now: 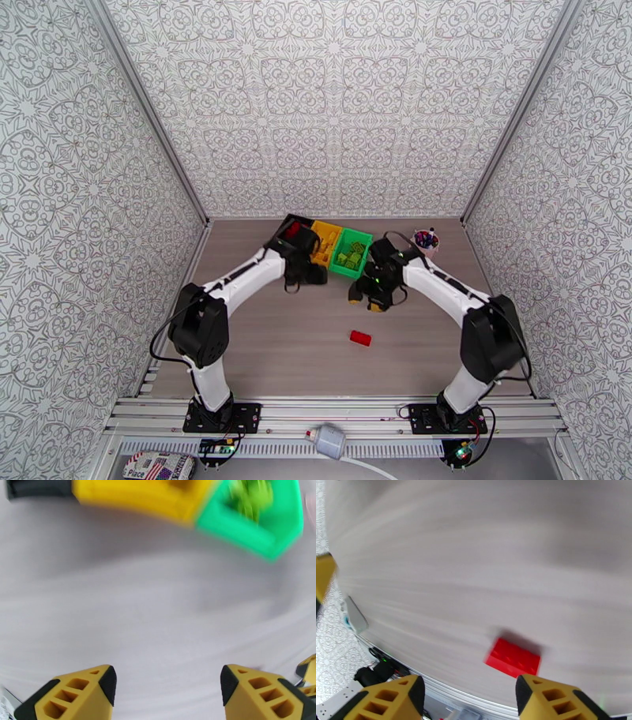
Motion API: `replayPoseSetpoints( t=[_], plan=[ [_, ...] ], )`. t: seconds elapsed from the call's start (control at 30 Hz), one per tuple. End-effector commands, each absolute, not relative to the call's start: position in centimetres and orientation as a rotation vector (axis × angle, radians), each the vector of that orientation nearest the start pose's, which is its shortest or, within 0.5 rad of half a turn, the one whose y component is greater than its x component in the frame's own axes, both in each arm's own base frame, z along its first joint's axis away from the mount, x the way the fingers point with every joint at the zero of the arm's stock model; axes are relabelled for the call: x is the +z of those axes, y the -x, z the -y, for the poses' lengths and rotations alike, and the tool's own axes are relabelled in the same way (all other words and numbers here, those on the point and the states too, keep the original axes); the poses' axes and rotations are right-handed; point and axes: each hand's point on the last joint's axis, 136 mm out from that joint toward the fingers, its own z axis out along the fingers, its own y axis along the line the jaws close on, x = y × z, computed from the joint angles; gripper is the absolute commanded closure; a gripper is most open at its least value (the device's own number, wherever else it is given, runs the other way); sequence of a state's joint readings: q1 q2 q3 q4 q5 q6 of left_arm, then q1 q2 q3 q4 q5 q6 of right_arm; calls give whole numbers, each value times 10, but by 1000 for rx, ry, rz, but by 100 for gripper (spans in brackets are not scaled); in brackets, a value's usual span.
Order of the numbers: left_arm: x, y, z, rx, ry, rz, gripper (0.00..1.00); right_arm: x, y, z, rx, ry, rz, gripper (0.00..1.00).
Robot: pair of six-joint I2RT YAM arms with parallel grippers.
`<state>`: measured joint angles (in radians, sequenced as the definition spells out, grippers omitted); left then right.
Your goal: Sort the legos into containers by color
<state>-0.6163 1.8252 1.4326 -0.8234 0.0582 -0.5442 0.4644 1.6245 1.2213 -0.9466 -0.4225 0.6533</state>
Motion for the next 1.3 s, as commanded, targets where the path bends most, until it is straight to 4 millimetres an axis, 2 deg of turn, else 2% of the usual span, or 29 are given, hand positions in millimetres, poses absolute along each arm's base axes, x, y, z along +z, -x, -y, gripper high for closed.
replayPoseSetpoints(
  t=[0.0, 0.13, 0.27, 0.37, 0.47, 0.77, 0.93, 1.27],
  plan=[
    [101, -319, 282, -455, -105, -2820, 25, 107, -256, -196, 705, -301, -3054, 33],
    [91, -286, 313, -485, -197, -2844, 24, 106, -237, -178, 663, -354, -3039, 33],
    [87, -260, 343, -523, -270, -2851, 18, 109, -219, -157, 595, -403, -3019, 30],
    [83, -246, 363, -510, -335, -2865, 16, 109, -204, -144, 565, -443, -3007, 29],
    [75, -238, 374, -461, -376, -2889, 15, 110, -190, -136, 565, -473, -2991, 28],
    [55, -221, 378, -233, -469, -2945, 11, 121, -155, -120, 613, -521, -2935, 26],
    [45, -218, 383, -210, -470, -2968, 10, 120, -140, -113, 599, -529, -2936, 26],
    [34, -223, 388, -111, -444, -3005, 12, 125, -135, -112, 629, -518, -2918, 26]
  ],
)
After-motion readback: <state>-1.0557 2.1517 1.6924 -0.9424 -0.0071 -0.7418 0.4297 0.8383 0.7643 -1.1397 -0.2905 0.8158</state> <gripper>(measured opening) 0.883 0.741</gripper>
